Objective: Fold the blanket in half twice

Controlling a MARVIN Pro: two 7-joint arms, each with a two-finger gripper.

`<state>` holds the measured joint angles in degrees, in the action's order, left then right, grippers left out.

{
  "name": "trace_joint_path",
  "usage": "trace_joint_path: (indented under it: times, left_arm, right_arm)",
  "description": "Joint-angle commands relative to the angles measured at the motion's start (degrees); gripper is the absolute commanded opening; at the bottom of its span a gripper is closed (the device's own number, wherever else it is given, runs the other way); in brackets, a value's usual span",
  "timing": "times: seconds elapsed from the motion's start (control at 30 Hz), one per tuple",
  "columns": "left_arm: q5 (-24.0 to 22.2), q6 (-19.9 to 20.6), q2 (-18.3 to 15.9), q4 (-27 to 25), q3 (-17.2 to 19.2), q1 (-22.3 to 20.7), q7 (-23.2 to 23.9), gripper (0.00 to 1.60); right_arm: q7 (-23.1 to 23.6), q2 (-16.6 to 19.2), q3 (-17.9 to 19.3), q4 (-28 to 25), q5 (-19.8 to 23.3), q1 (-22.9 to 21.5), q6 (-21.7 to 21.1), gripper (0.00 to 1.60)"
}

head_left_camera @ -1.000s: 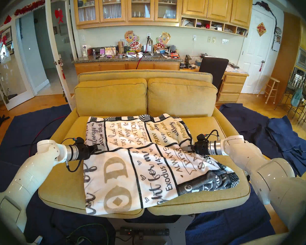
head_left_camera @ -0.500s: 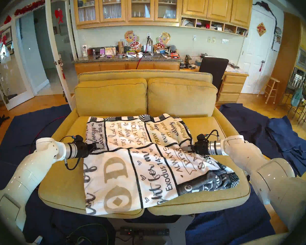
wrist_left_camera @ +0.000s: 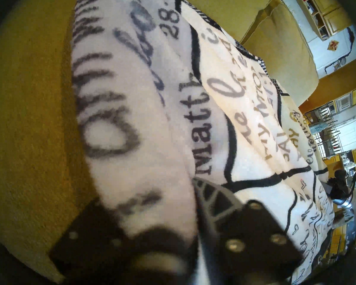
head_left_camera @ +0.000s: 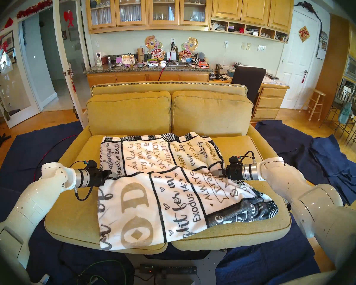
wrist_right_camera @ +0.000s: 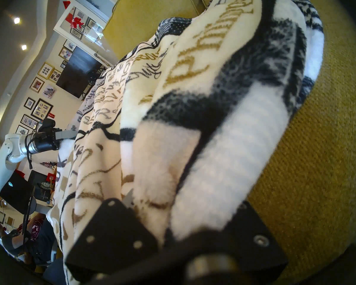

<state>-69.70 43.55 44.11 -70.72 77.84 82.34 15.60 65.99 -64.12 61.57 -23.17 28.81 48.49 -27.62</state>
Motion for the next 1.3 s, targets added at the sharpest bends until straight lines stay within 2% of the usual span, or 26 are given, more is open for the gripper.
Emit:
trace_joint_path:
  times: [0.0, 0.4, 1.27]
  left_arm:
    - [-0.2, -0.7, -0.3, -1.7, 0.7, -0.5, 0.4, 0.0]
    - [-0.6, -2.6, -0.8, -4.6, 2.2, 2.4, -0.9, 0.0]
    - [-5.1, -3.0, -6.5, -16.0, 13.8, 10.2, -0.7, 0.0]
  right_arm:
    - [1.0, 0.0, 0.1, -0.9, 0.1, -1.2, 0.1, 0.0]
    - [1.7, 0.1, 0.0, -0.5, 0.0, -1.2, 2.2, 0.0]
    - [4.2, 7.2, 2.2, -8.3, 0.4, -4.1, 5.8, 0.0]
